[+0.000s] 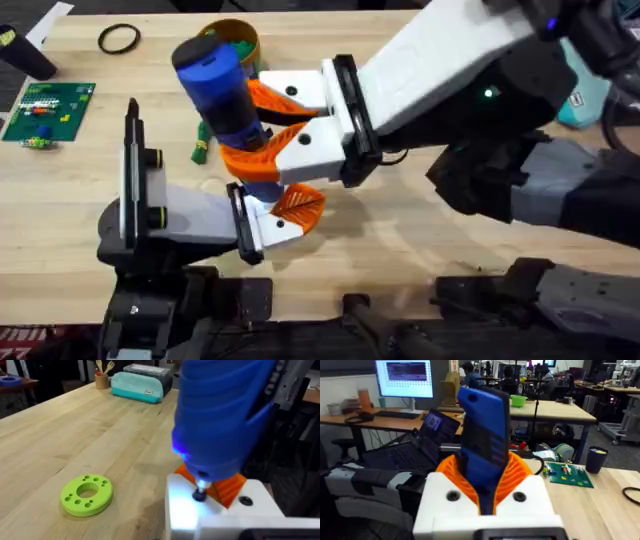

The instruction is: Pick up the gripper from the table and insert it into the empty holder that is missing its gripper. Then pick up a screw, insert it into the mounting hole, and use the screwdriver to tighten it. Finally, clean up the table by picking up the vegetable and placing it into the bucket.

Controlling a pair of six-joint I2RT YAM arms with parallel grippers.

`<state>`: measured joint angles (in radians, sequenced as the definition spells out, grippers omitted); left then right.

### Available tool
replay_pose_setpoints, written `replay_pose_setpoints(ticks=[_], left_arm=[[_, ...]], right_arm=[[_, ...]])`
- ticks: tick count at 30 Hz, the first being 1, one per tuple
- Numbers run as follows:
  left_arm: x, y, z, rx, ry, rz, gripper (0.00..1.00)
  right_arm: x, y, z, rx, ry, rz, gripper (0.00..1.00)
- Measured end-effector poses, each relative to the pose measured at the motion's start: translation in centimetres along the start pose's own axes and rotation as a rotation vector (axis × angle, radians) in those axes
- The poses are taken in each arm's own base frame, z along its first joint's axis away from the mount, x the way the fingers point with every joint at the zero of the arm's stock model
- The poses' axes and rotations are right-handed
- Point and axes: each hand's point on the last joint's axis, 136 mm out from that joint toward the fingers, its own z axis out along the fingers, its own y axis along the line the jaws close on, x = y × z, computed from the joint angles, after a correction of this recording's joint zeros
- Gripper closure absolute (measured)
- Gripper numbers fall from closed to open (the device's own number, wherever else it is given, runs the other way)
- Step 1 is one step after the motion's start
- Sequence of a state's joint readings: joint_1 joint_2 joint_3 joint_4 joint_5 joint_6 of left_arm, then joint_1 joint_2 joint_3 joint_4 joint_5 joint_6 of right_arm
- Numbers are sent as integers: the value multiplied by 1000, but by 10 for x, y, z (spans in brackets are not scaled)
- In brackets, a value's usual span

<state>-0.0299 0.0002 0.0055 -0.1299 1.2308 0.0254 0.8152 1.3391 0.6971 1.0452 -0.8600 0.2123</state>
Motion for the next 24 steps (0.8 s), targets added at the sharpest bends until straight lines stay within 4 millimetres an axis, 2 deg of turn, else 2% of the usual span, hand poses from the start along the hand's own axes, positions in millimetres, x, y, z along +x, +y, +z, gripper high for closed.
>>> replay_pose_setpoints(ticks=[10, 24], left_arm=[[0, 0, 0, 0, 0, -4, 992], [0, 0, 0, 0, 0, -4, 992]], right_arm=[[2, -5, 2, 12, -7, -4, 917], [0, -2, 3, -1, -13, 28, 918]])
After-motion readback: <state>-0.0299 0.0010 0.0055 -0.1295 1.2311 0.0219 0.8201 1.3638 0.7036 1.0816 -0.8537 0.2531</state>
